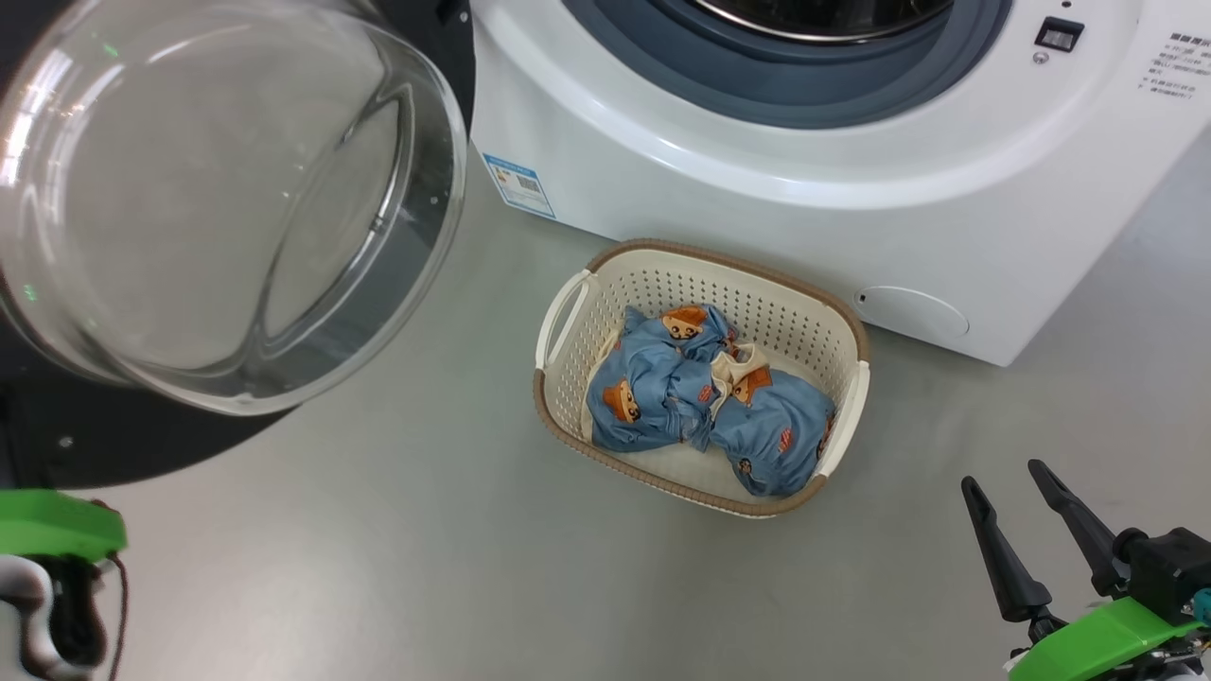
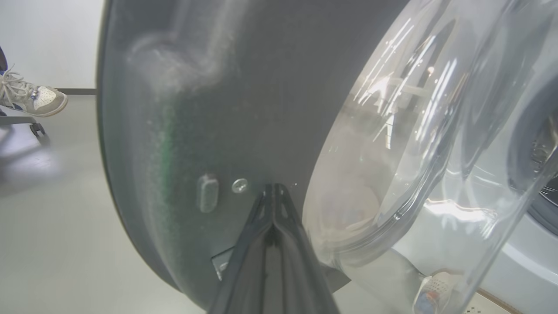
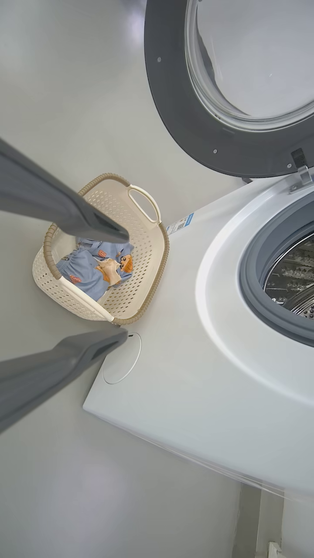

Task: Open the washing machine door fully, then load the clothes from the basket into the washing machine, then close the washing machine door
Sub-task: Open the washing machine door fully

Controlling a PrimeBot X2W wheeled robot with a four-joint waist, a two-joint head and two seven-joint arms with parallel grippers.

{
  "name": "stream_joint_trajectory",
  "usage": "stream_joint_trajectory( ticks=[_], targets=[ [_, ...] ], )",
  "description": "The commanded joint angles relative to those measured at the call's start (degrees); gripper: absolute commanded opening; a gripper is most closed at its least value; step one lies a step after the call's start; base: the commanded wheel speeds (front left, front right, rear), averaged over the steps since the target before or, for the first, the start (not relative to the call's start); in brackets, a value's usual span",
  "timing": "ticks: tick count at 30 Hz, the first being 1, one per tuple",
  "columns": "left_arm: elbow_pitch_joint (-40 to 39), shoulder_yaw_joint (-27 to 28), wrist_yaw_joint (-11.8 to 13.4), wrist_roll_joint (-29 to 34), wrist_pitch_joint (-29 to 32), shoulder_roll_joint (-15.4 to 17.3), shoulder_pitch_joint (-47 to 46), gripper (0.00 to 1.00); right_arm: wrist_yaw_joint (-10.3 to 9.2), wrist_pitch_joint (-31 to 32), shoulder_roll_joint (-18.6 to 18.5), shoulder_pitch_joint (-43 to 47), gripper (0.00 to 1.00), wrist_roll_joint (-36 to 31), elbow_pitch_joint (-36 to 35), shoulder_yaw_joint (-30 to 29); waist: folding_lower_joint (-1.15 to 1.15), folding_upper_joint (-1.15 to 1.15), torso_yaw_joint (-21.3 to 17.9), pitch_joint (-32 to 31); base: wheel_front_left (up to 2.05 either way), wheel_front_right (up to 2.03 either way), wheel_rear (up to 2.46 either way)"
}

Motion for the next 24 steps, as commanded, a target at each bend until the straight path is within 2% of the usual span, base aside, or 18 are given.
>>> stream_joint_trajectory(
  ticks=[1, 15, 24],
  targets=[
    [-0.37, 3.26, -0.03, 0.2, -0.66, 4.32, -2.91, 0.0, 0.09, -0.7, -0.97, -1.18, 1.0, -0.5, -1.47, 1.23, 0.0, 0.0, -0.19, 0.67, 0.0, 0.0, 0.0],
    [9.43, 10.97, -3.2, 4.63, -0.67, 6.69, -11.8, 0.0, 0.09, -0.7, -1.79, -3.25, 1.0, -0.64, -1.64, 1.87, 0.0, 0.0, -1.15, 4.09, 0.0, 0.0, 0.0],
    [15.47, 13.65, -4.58, 7.55, -0.67, 8.76, -15.84, 0.0, 0.09, -0.7, -2.01, -4.35, 1.0, -0.63, -1.51, 2.21, 0.0, 0.0, -2.29, 5.36, 0.0, 0.0, 0.0]
  ],
)
